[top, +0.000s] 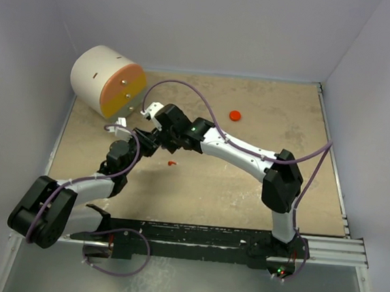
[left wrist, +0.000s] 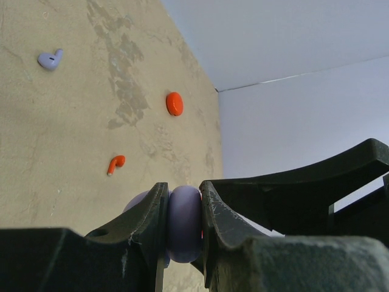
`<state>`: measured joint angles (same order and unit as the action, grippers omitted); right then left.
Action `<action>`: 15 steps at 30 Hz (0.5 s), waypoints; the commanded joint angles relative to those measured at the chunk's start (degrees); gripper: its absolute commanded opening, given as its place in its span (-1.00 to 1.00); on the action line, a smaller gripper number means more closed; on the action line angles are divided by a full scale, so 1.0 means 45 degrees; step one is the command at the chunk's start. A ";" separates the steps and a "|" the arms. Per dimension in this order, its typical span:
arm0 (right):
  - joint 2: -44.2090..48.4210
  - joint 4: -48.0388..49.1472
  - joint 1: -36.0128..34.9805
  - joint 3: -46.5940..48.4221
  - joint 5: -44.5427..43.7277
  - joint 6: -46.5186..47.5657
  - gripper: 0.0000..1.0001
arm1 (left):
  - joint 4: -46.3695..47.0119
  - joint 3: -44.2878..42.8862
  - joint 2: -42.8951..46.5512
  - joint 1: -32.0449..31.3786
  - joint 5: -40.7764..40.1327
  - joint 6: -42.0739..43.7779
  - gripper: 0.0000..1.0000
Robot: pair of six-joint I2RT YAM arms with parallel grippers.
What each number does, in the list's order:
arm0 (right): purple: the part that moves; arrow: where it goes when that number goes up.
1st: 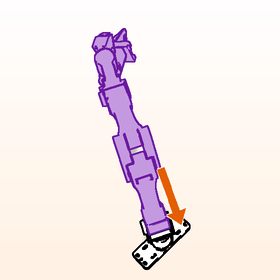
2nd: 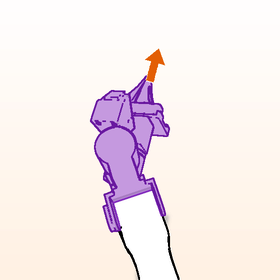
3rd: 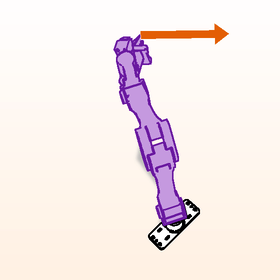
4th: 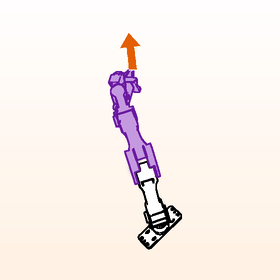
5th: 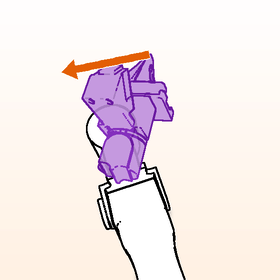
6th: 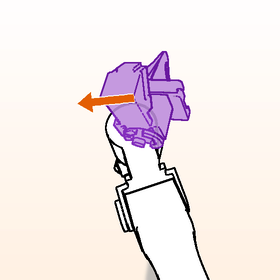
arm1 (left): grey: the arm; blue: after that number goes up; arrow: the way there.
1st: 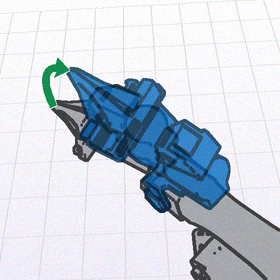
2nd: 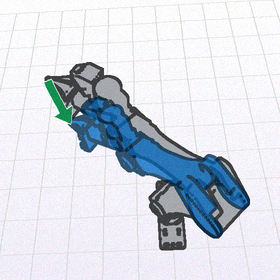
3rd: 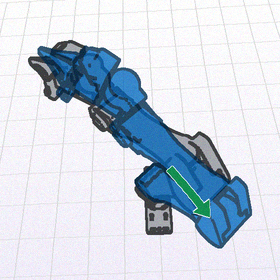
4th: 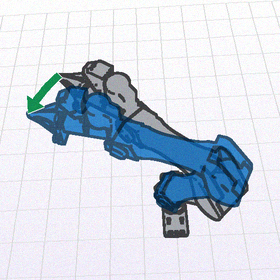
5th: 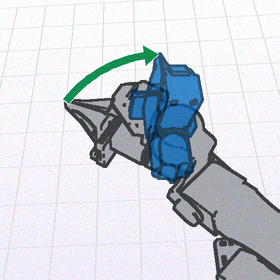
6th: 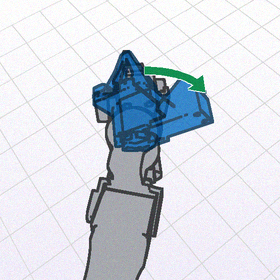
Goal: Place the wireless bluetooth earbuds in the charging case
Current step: Place the earbud in the charging case.
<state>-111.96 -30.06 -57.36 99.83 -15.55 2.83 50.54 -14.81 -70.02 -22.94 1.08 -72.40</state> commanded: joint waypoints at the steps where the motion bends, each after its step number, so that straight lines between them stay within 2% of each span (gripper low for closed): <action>1: 0.1098 0.0664 0.0026 -0.0181 0.0021 -0.0138 0.07 | 0.0783 -0.0351 0.0115 -0.0060 0.0186 -0.0217 -1.00; 15: 0.1425 0.1170 0.0150 -0.1070 0.0545 -0.0075 0.08 | 0.0623 -0.0460 0.0282 -0.0061 0.0167 -0.0239 -1.00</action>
<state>-107.61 -26.37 -56.93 96.09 -14.39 2.59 50.54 -14.81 -70.00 -23.03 1.30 -72.88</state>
